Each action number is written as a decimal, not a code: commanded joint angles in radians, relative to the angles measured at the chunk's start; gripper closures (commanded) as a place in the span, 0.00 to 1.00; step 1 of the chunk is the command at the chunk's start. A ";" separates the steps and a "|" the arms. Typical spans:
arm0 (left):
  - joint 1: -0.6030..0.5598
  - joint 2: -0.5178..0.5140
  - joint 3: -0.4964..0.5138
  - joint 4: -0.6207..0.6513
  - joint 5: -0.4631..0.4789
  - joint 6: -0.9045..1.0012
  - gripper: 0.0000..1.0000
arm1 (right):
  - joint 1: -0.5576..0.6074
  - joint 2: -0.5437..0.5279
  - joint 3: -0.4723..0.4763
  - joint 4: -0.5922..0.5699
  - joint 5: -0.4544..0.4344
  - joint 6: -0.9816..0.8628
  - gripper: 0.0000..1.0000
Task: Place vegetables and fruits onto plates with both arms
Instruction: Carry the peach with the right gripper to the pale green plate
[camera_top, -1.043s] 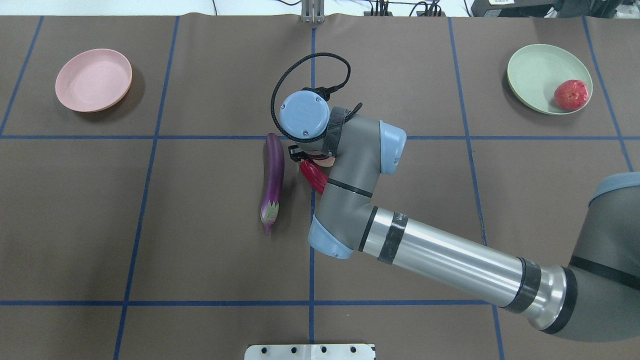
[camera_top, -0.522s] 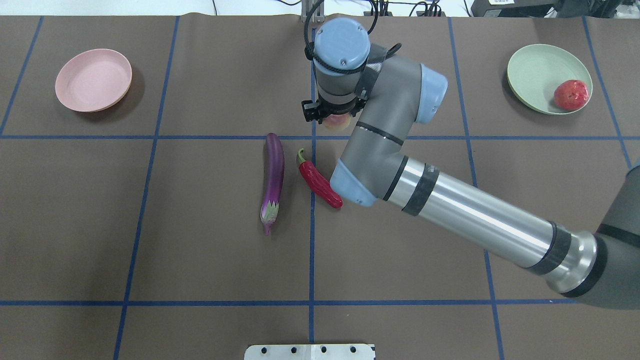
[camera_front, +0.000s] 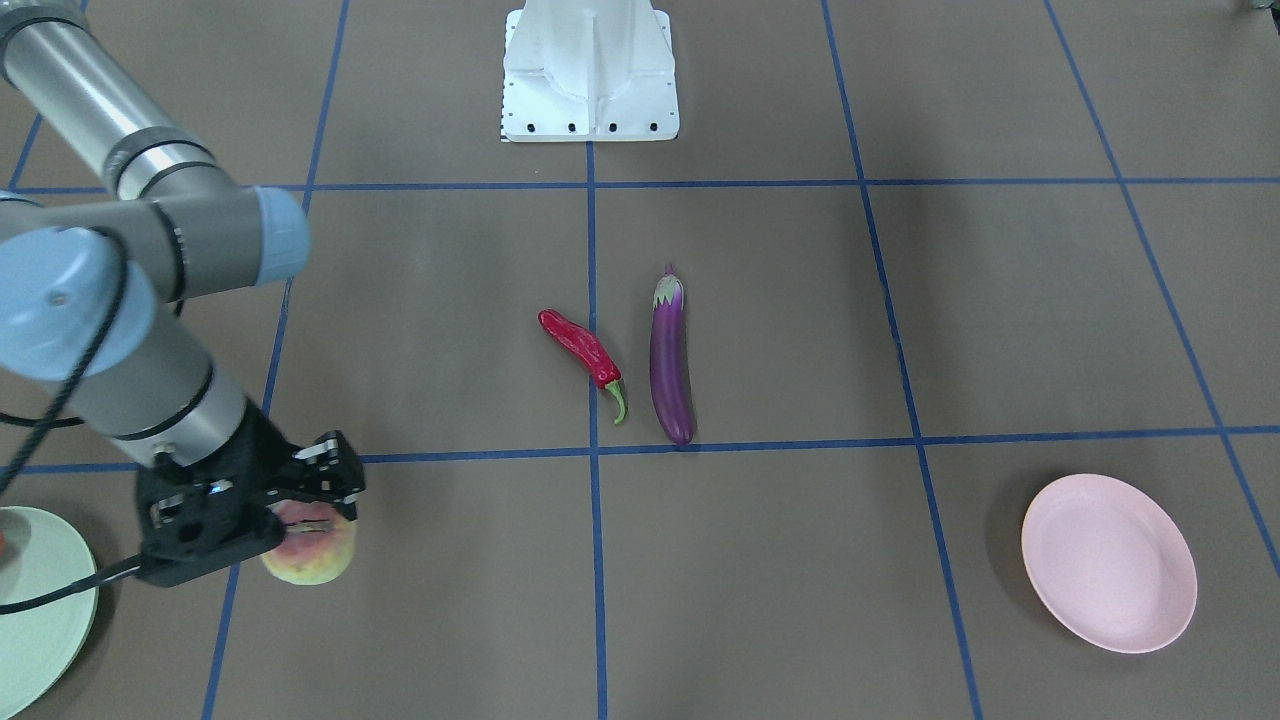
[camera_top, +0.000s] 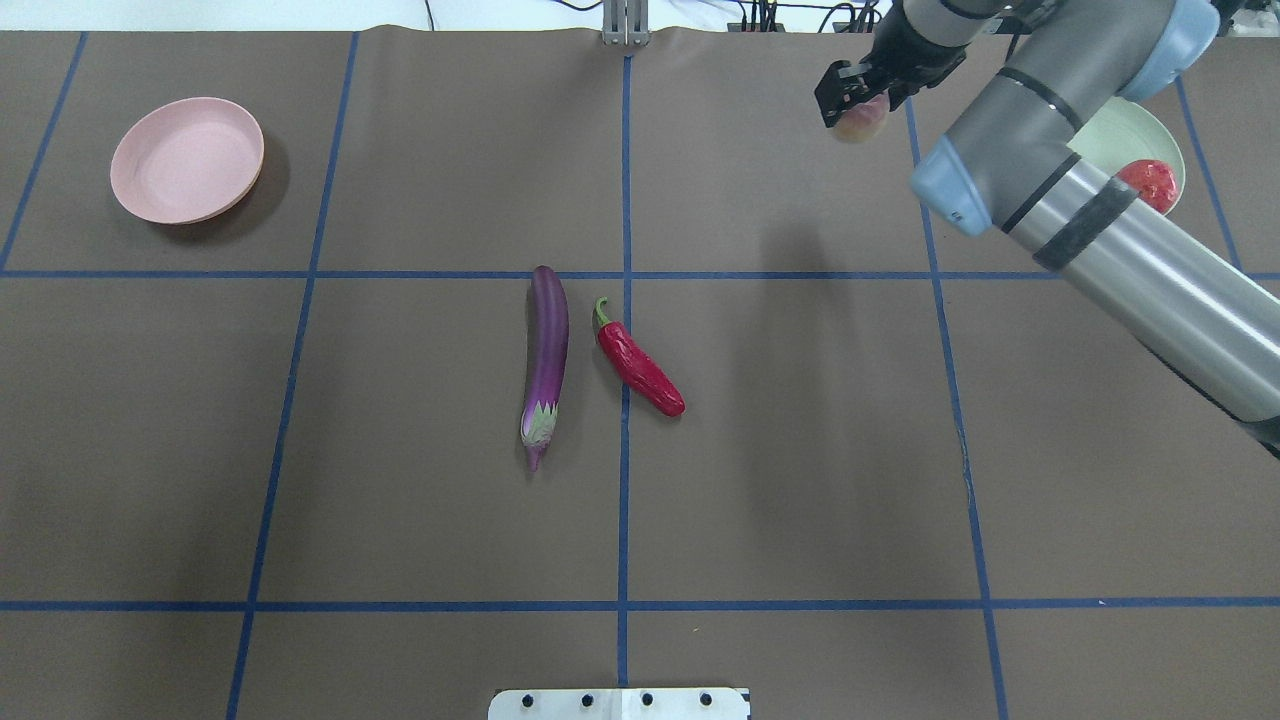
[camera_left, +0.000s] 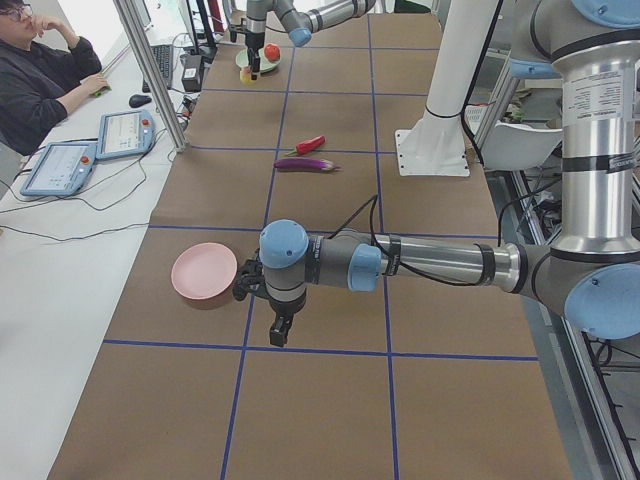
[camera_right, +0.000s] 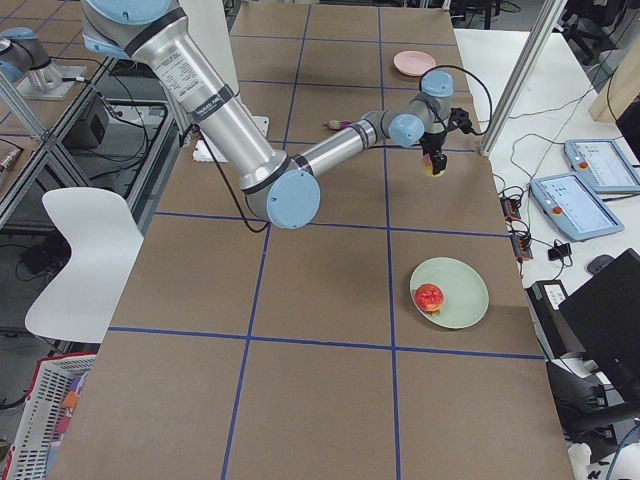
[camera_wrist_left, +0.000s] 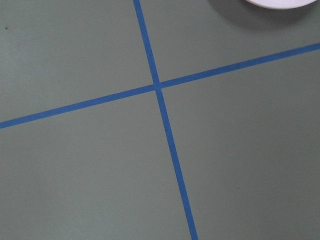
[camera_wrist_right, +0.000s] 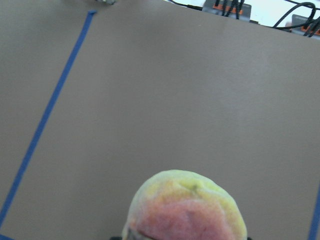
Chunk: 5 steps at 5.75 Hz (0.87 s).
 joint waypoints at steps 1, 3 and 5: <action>0.000 0.000 0.000 -0.009 0.000 0.000 0.00 | 0.143 -0.096 -0.126 0.020 0.095 -0.327 1.00; 0.000 0.000 -0.002 -0.011 0.000 0.000 0.00 | 0.173 -0.162 -0.345 0.250 0.086 -0.341 1.00; 0.000 0.000 -0.002 -0.015 0.000 0.000 0.00 | 0.194 -0.166 -0.374 0.256 0.068 -0.315 0.01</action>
